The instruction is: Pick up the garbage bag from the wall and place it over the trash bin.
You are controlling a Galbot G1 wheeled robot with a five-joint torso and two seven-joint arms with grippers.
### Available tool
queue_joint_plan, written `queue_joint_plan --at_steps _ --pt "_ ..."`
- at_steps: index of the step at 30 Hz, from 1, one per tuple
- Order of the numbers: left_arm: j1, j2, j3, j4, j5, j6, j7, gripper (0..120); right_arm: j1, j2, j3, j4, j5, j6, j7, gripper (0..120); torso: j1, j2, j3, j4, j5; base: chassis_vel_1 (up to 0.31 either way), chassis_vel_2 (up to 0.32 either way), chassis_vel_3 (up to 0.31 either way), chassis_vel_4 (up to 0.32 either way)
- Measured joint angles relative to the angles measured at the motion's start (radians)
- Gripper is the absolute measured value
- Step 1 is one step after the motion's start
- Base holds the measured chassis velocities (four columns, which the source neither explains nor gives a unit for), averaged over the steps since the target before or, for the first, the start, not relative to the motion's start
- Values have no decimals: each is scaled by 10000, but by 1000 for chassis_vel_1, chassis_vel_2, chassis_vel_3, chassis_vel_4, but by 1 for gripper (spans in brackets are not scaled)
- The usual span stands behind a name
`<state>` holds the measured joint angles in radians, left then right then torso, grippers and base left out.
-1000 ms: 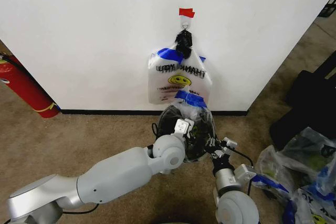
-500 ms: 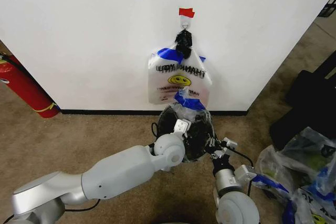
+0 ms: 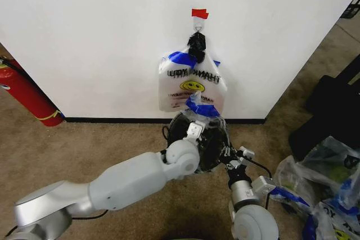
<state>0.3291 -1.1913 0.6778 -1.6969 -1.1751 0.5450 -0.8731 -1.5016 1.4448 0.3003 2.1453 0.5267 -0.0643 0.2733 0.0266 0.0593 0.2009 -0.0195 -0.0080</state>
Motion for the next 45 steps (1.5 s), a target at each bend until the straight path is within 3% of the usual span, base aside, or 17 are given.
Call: queue_joint_plan --at_steps 5,19,25,30,35,45 --pt "-159 -321 214 866 -43 140 9 0 -126 -29 14 252 87 -16 -2 0 0 0 0 4 1 0 0 0 0" --pt "-460 -384 506 1435 -353 559 89 0 -309 -49 -154 313 -254 174 -587 0 0 0 0 3 0 0 0 0 0" --pt "-478 -79 374 799 -641 487 99 0 -167 -147 -20 112 -159 259 -483 0 0 -1 0 3 0 0 0 0 0" --pt "-626 796 358 -792 -1498 771 51 0 -19 -240 134 -17 -75 259 -345 0 -1 -1 0 5 0 0 0 0 0" --pt "-813 987 529 -1280 -2104 1142 82 0 -38 -241 104 -18 -172 260 -347 0 -1 -1 -1 3 -1 0 0 0 0" --pt "-1008 290 1472 101 -1369 1689 143 0 -327 -237 -16 358 -303 234 -366 0 -1 -2 0 4 0 0 0 0 0"
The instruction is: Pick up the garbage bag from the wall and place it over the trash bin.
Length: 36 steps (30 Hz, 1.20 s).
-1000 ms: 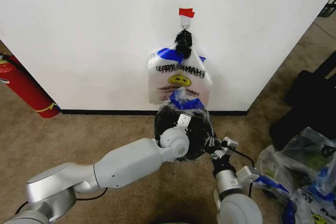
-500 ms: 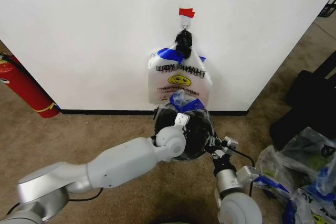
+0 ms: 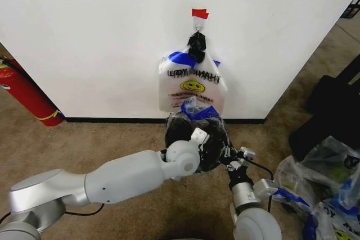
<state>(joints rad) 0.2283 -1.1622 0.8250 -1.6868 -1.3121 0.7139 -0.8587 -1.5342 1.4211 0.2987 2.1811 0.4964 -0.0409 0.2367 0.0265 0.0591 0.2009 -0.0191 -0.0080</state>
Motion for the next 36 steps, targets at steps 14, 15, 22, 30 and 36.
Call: queue_joint_plan --at_steps 14,15,22,30,36 --pt "106 -290 -99 170 270 -443 76 0 103 -39 25 -142 35 0 -28 0 0 0 0 -2 0 0 0 0 0" --pt "133 -160 -238 -79 237 -585 82 0 107 -57 59 -157 59 -1 -20 0 0 0 0 -2 0 0 0 0 0" --pt "441 754 -1203 -1301 184 -1817 334 0 246 -10 103 -303 237 -34 112 0 0 0 0 2 -1 0 0 0 0" --pt "591 533 -1344 -1034 942 -2463 335 0 255 168 -53 -451 -91 -64 89 0 1 0 0 -1 -1 0 0 0 0" --pt "479 -70 -986 -234 1211 -2288 319 0 27 199 -113 -189 -246 -83 46 0 1 0 0 -2 0 0 0 0 0"
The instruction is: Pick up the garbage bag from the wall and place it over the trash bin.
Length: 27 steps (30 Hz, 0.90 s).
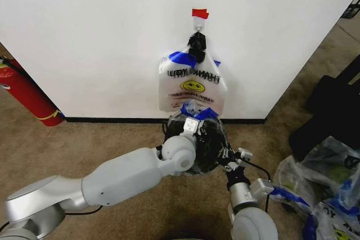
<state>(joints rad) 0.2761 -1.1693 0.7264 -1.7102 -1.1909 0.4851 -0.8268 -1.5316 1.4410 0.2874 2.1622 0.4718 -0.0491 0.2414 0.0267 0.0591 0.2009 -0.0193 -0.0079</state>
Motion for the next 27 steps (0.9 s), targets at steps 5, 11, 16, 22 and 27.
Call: queue_joint_plan --at_steps 5,11,16,22,27 --pt "-46 -393 137 643 234 -19 18 0 -123 -11 15 183 -38 -6 -33 0 0 0 0 -1 0 0 0 0 0" --pt "-121 -394 173 862 390 -216 44 0 -247 -64 63 252 -45 19 -66 0 0 0 0 -2 -1 0 0 0 0" --pt "66 292 120 -280 340 -186 75 0 -29 -124 132 32 109 20 1 0 0 0 0 -1 -1 0 0 0 0" --pt "506 1464 -163 -1965 86 -77 274 0 174 -181 204 -149 431 -99 175 0 0 0 0 5 -1 0 0 0 0" --pt "1001 2093 -639 -3082 -47 -35 592 0 200 -188 224 -214 499 -162 245 0 -1 0 0 -1 -2 0 0 0 0"
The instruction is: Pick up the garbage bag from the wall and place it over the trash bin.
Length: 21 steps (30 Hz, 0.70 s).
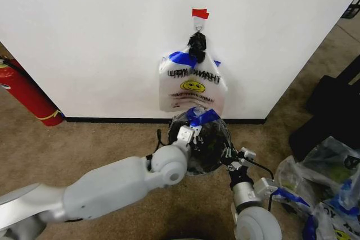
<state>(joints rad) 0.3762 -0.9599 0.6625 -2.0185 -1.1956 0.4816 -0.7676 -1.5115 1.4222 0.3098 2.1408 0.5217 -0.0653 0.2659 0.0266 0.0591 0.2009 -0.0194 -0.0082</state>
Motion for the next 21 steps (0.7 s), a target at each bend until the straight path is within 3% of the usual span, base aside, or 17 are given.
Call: queue_joint_plan --at_steps 4,7,9,10,11,13,14,15,16,17,18,19,21 --pt "639 620 -782 -1429 -923 800 -284 0 -21 -2 62 6 135 -139 143 0 0 0 0 0 -1 0 0 0 0" --pt "954 953 -1058 -1975 -934 971 -269 3 -31 -17 111 43 255 -211 228 0 -1 1 -1 -2 0 0 0 0 0" --pt "1477 1430 -1442 -2451 -8 1005 240 11 -45 -60 157 110 401 -277 302 0 -1 2 -1 0 1 0 0 0 0" --pt "1880 1750 -1746 -2653 1057 910 790 16 -58 -89 175 148 444 -297 312 0 -1 1 -1 4 -1 0 0 0 0" --pt "1880 1750 -1746 -2653 1057 910 790 16 -58 -89 175 148 444 -297 312 0 -1 1 -1 4 -1 0 0 0 0" --pt "2349 2100 -2081 -2773 2576 567 1621 25 -69 -105 176 177 471 -321 331 0 -1 2 -1 2 -1 0 0 0 0" --pt "2661 2321 -2305 -2776 3848 137 2285 27 -77 -112 171 187 483 -338 349 0 -1 2 -1 2 -1 0 0 0 0" --pt "2737 2379 -2365 -2771 4209 0 2460 29 -81 -115 167 189 484 -342 353 0 -1 2 0 2 -1 0 0 0 0" --pt "3176 2639 -2699 -2628 6359 -878 3410 36 -89 -108 128 189 483 -354 357 0 -1 2 -1 2 3 0 0 0 0" --pt "3353 2689 -2833 -2536 7227 -1247 3741 41 -95 -88 107 190 481 -357 357 0 -1 2 -1 3 2 0 0 0 0" --pt "3535 2713 -2956 -2450 8084 -1596 4045 43 -103 -61 82 196 480 -368 357 0 0 2 -1 1 -2 0 0 0 0" --pt "3535 2713 -2956 -2450 8084 -1596 4045 43 -103 -61 82 196 480 -368 357 0 0 2 -1 1 -2 0 0 0 0" --pt "3856 2731 -3065 -2313 9503 -2074 4491 54 -116 0 37 215 457 -401 360 0 -1 2 -1 1 2 0 0 0 0"
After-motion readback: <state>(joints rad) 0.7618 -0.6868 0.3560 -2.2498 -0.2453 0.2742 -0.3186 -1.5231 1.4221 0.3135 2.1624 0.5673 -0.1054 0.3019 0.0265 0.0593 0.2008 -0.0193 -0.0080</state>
